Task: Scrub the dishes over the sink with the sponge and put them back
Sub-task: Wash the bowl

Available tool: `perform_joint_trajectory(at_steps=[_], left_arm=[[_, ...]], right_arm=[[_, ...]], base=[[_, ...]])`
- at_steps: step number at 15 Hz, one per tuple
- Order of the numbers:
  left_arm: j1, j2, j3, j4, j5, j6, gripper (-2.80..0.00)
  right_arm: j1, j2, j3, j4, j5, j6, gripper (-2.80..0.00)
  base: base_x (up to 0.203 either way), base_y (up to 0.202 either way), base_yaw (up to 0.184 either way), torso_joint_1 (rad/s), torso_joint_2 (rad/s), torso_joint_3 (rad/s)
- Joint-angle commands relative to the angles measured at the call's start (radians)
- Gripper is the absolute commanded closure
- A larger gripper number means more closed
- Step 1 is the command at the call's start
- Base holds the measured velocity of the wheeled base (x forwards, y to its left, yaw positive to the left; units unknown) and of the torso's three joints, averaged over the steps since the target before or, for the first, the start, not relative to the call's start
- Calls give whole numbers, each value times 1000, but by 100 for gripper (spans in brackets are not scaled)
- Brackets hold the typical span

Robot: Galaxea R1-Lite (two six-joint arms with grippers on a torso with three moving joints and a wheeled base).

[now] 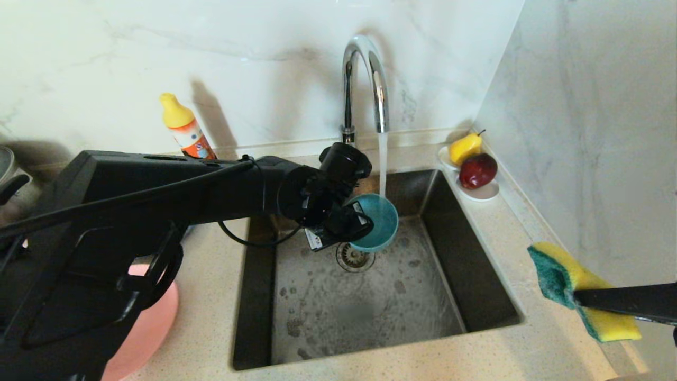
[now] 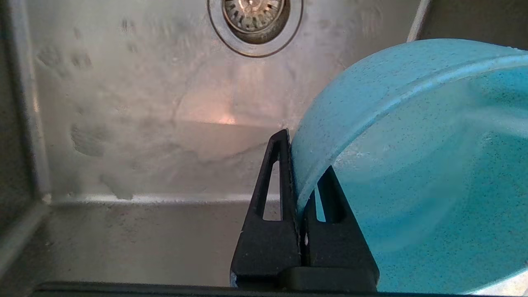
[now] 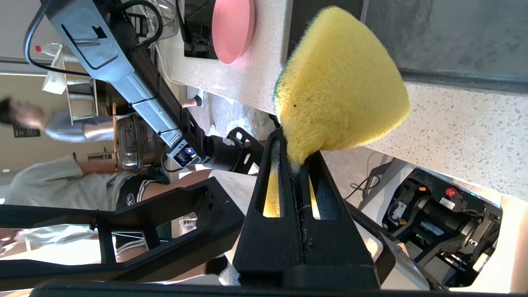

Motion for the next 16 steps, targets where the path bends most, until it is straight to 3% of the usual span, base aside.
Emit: perform_joint_trajectory(at_steps=[1,12,14,16], left_arm=[[-2,8,0,-10,3,-9,0],[-19,1,4,-20,2,-30,0],[-9,-15,22,-13,38,-23,0],[18,-48,66,-17,145,-3,0]], right_arm=[[1,5,0,2,4,2,0],[1,5,8,3,5,1,0],[0,9,8,2,4,1,0],[1,12,8,3,4,3,0]], base=[[0,0,0,0,0,0],[0,0,0,0,0,0],[0,0,0,0,0,0],[0,0,0,0,0,0]])
